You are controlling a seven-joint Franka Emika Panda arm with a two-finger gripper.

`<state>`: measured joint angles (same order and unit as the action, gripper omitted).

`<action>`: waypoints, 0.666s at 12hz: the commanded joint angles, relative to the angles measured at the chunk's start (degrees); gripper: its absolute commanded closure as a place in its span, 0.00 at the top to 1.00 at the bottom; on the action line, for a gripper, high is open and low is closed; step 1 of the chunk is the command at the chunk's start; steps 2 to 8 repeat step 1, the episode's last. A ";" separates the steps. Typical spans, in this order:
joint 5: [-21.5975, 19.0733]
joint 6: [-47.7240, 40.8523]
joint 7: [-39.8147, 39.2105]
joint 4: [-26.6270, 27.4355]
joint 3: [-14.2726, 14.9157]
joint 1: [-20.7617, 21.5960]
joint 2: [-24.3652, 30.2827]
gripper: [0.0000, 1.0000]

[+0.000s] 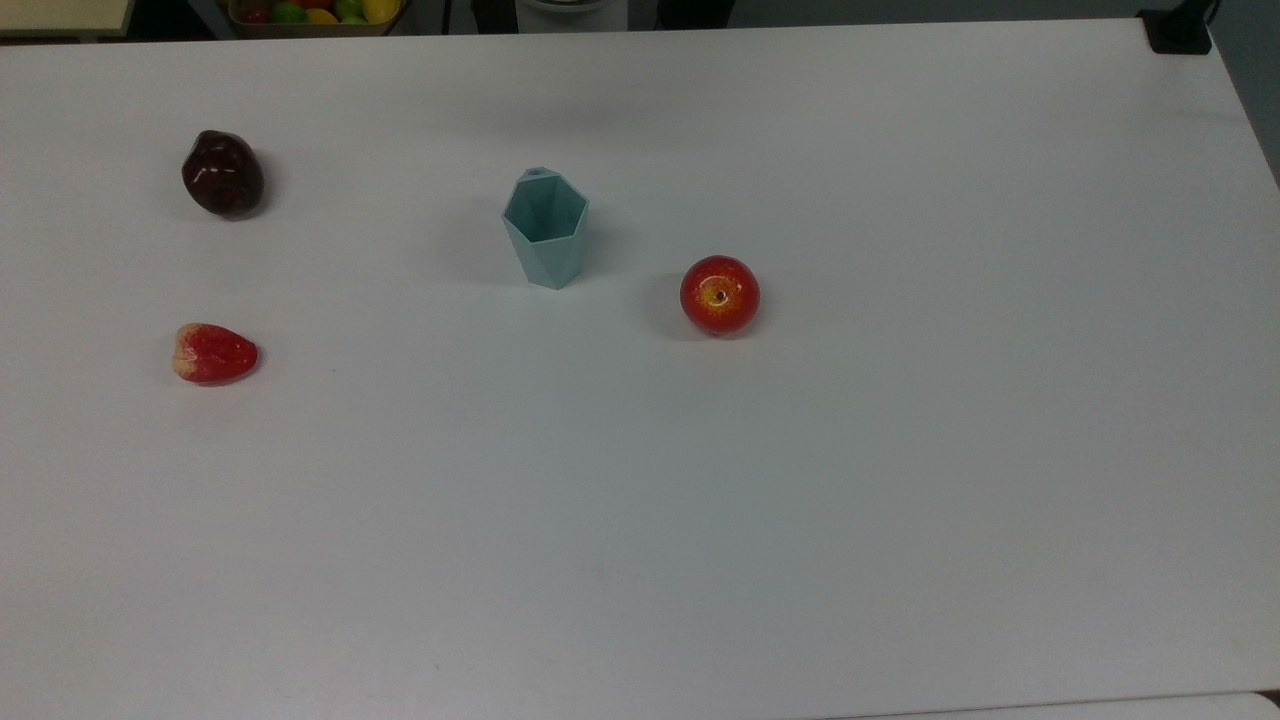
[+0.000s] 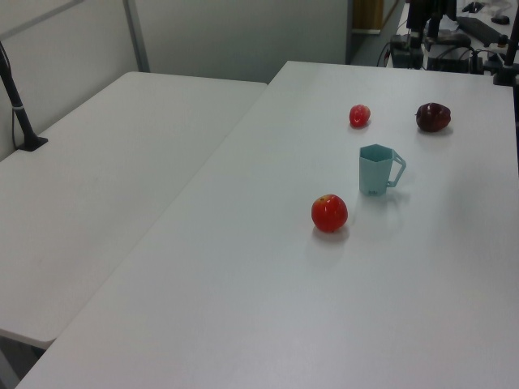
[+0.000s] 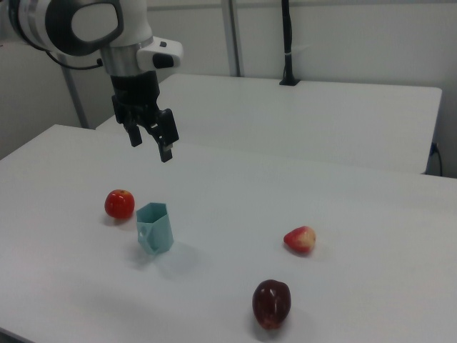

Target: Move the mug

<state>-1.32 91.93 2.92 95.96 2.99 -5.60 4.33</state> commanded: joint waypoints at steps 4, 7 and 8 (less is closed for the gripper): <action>0.80 -1.58 1.21 -1.65 0.00 0.06 -0.73 1.00; 0.80 -1.58 1.21 -1.65 0.00 0.06 -0.73 1.00; 0.80 -1.58 1.21 -1.65 0.00 0.06 -0.73 1.00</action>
